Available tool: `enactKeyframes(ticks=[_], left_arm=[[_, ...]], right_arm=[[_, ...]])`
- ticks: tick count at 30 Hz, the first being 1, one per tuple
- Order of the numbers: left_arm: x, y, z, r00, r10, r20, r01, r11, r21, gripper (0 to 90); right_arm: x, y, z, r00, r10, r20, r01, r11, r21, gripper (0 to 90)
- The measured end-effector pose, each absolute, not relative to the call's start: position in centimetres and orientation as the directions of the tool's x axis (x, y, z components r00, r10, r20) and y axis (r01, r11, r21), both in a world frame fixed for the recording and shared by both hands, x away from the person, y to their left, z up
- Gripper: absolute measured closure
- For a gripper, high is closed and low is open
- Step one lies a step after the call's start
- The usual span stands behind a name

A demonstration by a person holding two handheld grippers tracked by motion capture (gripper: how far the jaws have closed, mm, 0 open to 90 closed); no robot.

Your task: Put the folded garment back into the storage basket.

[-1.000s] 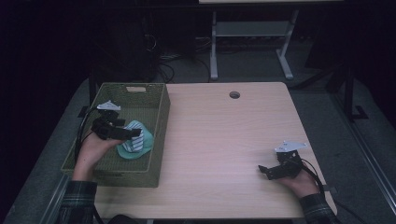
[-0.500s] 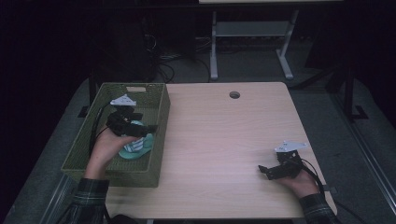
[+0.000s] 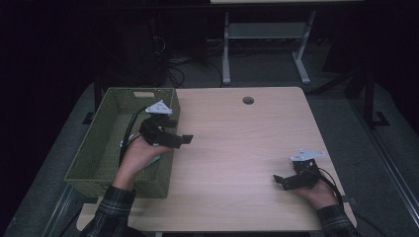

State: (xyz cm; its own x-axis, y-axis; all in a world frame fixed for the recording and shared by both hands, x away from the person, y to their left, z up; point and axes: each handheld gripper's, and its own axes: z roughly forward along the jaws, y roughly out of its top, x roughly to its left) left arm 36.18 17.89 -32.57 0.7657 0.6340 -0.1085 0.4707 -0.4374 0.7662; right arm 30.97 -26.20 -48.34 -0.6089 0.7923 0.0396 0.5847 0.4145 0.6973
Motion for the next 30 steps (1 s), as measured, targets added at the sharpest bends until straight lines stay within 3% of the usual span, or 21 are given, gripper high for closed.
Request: enactKeyframes(ticks=[11,30], left_arm=[[35.9,13.7,-33.3,0.795,0.595,-0.117,0.439,-0.432,0.787,14.6],[34.9,7.3,-37.6,0.837,0.547,-0.023,0.37,-0.535,0.759,14.6]], right_arm=[[31.0,-26.2,-48.3,-0.609,0.792,0.04,0.585,0.414,0.697,0.0],[31.0,-26.2,-48.3,-0.61,0.792,0.04,0.585,0.415,0.697,0.0]])
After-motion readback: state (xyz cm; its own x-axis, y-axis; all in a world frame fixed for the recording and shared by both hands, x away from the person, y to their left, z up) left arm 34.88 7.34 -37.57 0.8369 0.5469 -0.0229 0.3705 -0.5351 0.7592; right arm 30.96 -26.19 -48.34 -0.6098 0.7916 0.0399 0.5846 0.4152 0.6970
